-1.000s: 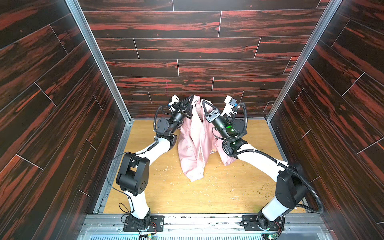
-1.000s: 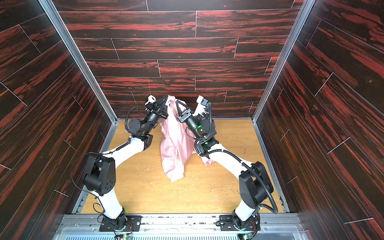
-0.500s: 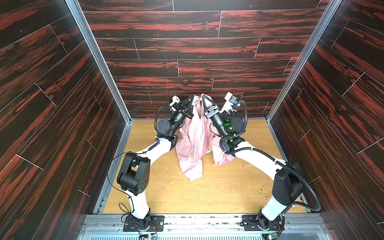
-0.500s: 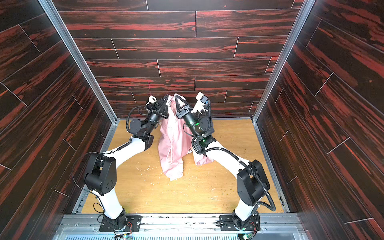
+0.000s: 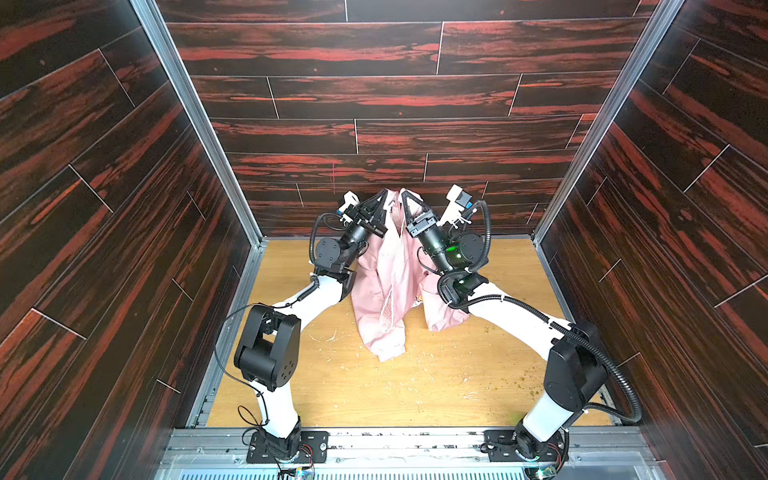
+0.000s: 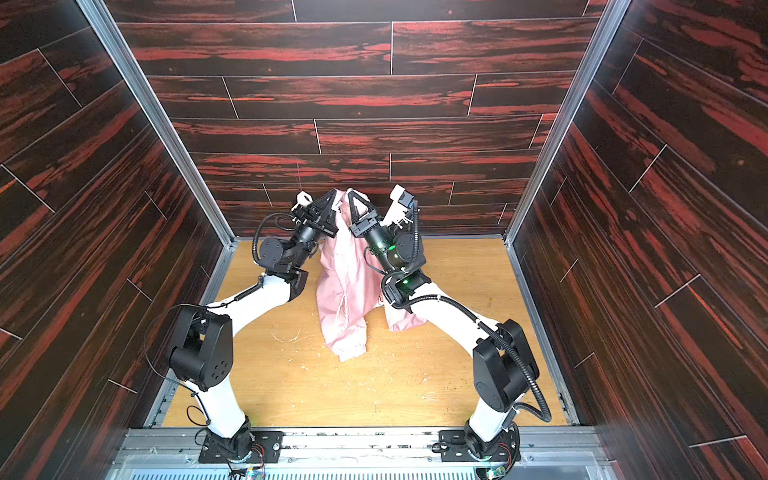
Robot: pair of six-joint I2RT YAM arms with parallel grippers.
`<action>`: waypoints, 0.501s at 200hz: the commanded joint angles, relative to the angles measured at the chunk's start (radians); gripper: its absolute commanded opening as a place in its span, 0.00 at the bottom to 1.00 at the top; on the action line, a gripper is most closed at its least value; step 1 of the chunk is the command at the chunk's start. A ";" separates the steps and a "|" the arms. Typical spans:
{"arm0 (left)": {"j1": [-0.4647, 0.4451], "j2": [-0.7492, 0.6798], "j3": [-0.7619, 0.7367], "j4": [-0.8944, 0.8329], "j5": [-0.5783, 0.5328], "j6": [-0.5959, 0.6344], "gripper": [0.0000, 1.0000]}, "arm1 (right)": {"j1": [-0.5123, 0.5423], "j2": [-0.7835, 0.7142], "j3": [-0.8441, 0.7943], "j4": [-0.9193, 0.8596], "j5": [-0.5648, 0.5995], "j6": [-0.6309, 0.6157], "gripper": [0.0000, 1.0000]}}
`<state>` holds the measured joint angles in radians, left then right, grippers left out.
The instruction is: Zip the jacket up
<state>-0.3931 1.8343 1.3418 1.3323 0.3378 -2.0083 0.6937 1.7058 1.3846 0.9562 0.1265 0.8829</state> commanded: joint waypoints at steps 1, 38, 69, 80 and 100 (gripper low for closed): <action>-0.007 0.001 0.039 0.077 -0.006 -0.007 0.00 | 0.011 0.031 0.033 0.031 0.014 0.022 0.00; -0.010 0.002 0.038 0.077 -0.007 -0.006 0.00 | 0.014 0.040 0.044 0.029 0.009 0.039 0.00; -0.012 0.003 0.037 0.078 -0.010 -0.004 0.00 | 0.017 0.043 0.051 0.026 0.004 0.043 0.00; -0.013 0.004 0.036 0.077 -0.009 -0.005 0.00 | 0.018 0.046 0.055 0.027 0.002 0.046 0.00; -0.015 0.004 0.033 0.077 -0.012 -0.004 0.00 | 0.020 0.053 0.062 0.024 -0.007 0.054 0.00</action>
<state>-0.3996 1.8400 1.3449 1.3331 0.3286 -2.0079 0.7029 1.7176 1.4017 0.9401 0.1261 0.9188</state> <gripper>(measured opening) 0.063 0.051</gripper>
